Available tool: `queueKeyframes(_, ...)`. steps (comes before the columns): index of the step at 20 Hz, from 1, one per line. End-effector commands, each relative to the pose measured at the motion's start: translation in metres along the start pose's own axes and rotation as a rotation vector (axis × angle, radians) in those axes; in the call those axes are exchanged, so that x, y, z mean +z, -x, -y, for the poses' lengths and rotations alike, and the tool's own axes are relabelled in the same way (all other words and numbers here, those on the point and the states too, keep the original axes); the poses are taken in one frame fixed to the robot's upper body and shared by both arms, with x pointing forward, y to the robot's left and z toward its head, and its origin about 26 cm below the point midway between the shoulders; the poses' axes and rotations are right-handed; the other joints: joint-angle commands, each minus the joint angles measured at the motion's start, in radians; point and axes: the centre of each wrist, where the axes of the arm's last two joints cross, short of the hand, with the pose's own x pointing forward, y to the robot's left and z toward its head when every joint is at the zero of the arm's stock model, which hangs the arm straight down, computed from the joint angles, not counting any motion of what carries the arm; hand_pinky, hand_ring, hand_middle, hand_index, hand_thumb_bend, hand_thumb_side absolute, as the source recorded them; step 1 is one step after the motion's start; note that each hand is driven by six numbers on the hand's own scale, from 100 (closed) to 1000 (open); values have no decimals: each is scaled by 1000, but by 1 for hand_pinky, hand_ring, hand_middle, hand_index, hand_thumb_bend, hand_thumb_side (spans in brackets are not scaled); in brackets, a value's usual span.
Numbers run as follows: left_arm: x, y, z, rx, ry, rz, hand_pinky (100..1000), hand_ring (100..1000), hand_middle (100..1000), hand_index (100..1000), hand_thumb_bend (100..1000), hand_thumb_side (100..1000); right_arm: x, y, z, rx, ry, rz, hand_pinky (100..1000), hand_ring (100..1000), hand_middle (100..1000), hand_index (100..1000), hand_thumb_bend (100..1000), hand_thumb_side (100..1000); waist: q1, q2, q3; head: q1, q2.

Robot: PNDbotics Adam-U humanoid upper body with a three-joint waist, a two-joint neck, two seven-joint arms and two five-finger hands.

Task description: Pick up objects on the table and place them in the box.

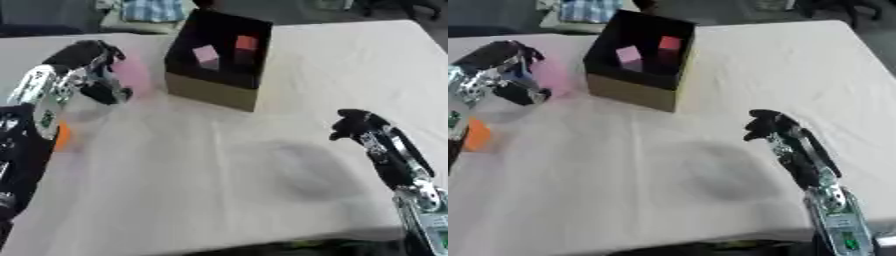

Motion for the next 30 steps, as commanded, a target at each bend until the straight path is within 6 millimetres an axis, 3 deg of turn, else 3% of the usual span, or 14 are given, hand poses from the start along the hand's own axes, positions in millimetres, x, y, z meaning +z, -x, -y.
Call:
queueKeyframes(1, 4, -4, -44, 0, -161, 12, 694, 468, 450, 708, 100, 170, -2, -4, 4, 12, 3, 14, 701, 590, 603, 803, 100, 718, 3, -27, 0, -3, 5)
queueKeyframes(6, -3, -28, -69, 32, -294, 48, 701, 476, 458, 720, 100, 189, -2, -3, 3, 8, -1, 13, 701, 590, 603, 803, 100, 718, 3, -29, -5, 1, 5)
queueKeyframes(12, -28, -64, -62, 51, -310, 119, 716, 511, 500, 754, 115, 225, -3, -3, 0, 1, -16, 16, 701, 590, 603, 803, 100, 719, 3, -29, -25, 14, 5)
queueKeyframes(15, -39, -79, -45, 48, -283, 157, 746, 597, 607, 839, 240, 382, -4, -3, -1, -2, -19, 18, 701, 590, 603, 803, 100, 720, 4, -27, -37, 18, 4)
queueKeyframes(16, -41, -82, -40, 41, -274, 168, 749, 602, 613, 843, 250, 392, -4, -4, -1, -2, -19, 19, 701, 590, 603, 803, 100, 720, 4, -26, -39, 19, 4)
queueKeyframes(17, -43, -85, -34, 32, -263, 179, 775, 647, 672, 858, 371, 536, -4, -4, -1, -3, -20, 19, 701, 590, 603, 803, 100, 719, 4, -25, -42, 19, 3)
queueKeyframes(21, -44, -82, -19, 26, -240, 190, 833, 739, 782, 904, 540, 729, -4, -4, 0, -2, -16, 18, 701, 590, 603, 803, 100, 719, 5, -25, -42, 16, 3)
queueKeyframes(25, -40, -69, -19, 57, -258, 159, 884, 792, 858, 947, 612, 819, -4, -3, 0, -1, -14, 17, 701, 590, 603, 803, 100, 719, 5, -26, -35, 11, 2)
queueKeyframes(26, -38, -64, -20, 69, -266, 145, 883, 787, 852, 944, 496, 832, -3, -3, 0, -1, -13, 16, 701, 590, 603, 803, 100, 715, 5, -26, -33, 11, 2)
queueKeyframes(27, -36, -60, -22, 84, -276, 133, 880, 780, 841, 941, 590, 800, -3, -3, 0, -1, -12, 16, 701, 590, 603, 803, 100, 719, 5, -27, -31, 10, 2)
queueKeyframes(30, -27, -44, -33, 125, -324, 97, 864, 755, 798, 920, 475, 721, -3, -3, 1, 0, -9, 13, 701, 590, 603, 803, 100, 719, 5, -28, -25, 6, 2)
